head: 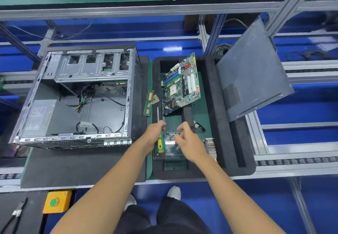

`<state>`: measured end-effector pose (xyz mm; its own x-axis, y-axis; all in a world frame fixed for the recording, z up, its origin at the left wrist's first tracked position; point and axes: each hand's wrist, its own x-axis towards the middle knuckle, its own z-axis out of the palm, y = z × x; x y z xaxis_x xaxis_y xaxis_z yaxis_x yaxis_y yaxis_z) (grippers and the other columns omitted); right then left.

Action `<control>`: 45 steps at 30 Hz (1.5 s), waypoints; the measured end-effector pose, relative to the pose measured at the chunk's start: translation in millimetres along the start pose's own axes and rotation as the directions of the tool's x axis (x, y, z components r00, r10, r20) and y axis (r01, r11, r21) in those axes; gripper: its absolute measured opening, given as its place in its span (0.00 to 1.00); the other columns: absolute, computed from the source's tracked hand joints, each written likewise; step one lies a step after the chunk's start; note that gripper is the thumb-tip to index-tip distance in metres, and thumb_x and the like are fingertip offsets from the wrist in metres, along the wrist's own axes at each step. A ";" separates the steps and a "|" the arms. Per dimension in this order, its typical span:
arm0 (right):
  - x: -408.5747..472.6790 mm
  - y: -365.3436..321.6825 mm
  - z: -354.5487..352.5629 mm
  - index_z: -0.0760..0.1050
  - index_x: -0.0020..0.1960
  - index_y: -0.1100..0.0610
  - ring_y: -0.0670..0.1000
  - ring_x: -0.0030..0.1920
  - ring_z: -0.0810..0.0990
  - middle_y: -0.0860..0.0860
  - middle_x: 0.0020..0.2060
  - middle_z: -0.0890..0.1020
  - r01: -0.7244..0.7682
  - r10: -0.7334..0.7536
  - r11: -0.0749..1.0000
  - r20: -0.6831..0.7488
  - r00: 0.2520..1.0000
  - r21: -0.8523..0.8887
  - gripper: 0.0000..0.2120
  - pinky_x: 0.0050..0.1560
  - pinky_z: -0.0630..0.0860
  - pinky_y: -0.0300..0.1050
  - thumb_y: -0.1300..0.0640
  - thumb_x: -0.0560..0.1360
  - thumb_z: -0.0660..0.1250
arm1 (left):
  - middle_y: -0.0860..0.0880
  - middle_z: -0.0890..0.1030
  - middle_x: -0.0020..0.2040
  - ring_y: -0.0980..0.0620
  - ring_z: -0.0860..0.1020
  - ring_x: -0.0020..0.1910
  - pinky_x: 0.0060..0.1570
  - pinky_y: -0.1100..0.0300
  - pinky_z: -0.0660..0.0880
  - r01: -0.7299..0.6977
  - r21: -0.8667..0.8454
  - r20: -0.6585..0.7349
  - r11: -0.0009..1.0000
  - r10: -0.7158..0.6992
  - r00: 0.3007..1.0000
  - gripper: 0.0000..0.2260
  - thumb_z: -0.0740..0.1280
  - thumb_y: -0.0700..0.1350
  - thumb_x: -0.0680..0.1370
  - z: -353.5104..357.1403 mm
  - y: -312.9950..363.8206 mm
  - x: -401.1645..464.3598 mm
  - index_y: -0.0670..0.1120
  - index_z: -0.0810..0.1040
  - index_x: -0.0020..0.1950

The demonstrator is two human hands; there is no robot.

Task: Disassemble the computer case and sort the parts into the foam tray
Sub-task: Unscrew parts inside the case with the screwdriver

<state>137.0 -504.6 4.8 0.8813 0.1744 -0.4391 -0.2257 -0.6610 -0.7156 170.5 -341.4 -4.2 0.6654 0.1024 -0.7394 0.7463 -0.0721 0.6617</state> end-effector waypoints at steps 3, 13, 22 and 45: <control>3.0 -10.5 15.7 0.63 0.54 0.48 0.52 0.35 0.82 0.53 0.43 0.82 -0.088 0.050 0.958 0.143 0.988 0.274 0.13 0.36 0.77 0.47 0.47 0.76 0.64 | 0.48 0.70 0.34 0.52 0.71 0.23 0.28 0.61 0.68 0.118 -0.256 0.110 0.959 -0.092 0.990 0.12 0.64 0.49 0.82 9.3 3.6 -6.7 0.46 0.71 0.41; 14.6 -12.0 -11.2 0.66 0.45 0.56 0.53 0.31 0.71 0.59 0.38 0.72 -0.272 0.240 0.782 0.131 0.962 0.561 0.09 0.20 0.61 0.33 0.69 0.76 0.53 | 0.50 0.72 0.41 0.54 0.68 0.37 0.38 0.59 0.65 -0.251 0.185 0.103 0.950 0.235 0.967 0.23 0.48 0.60 0.87 9.3 8.8 -8.8 0.45 0.73 0.48; 19.9 7.3 -35.4 0.63 0.43 0.57 0.49 0.19 0.72 0.60 0.35 0.71 -0.292 0.360 0.687 0.038 0.932 0.666 0.12 0.18 0.62 0.32 0.72 0.77 0.49 | 0.40 0.75 0.57 0.44 0.76 0.54 0.59 0.52 0.73 -0.558 0.630 0.342 0.540 0.451 0.824 0.15 0.55 0.28 0.80 11.3 -22.4 4.5 0.37 0.77 0.61; 10.1 -6.2 -27.2 0.65 0.43 0.57 0.51 0.26 0.73 0.59 0.37 0.73 -0.212 0.261 0.773 0.005 0.965 0.598 0.09 0.24 0.65 0.36 0.70 0.75 0.52 | 0.50 0.82 0.57 0.55 0.80 0.55 0.60 0.55 0.78 -0.588 0.385 0.148 0.711 0.582 0.800 0.09 0.63 0.41 0.85 6.6 -17.9 -20.5 0.45 0.77 0.64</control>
<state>158.7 -518.6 19.6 0.7901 -0.0006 -0.6130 -0.6092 -0.1120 -0.7851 143.6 -348.8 -1.7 0.9685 -0.1068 -0.2249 0.1446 -0.4938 0.8575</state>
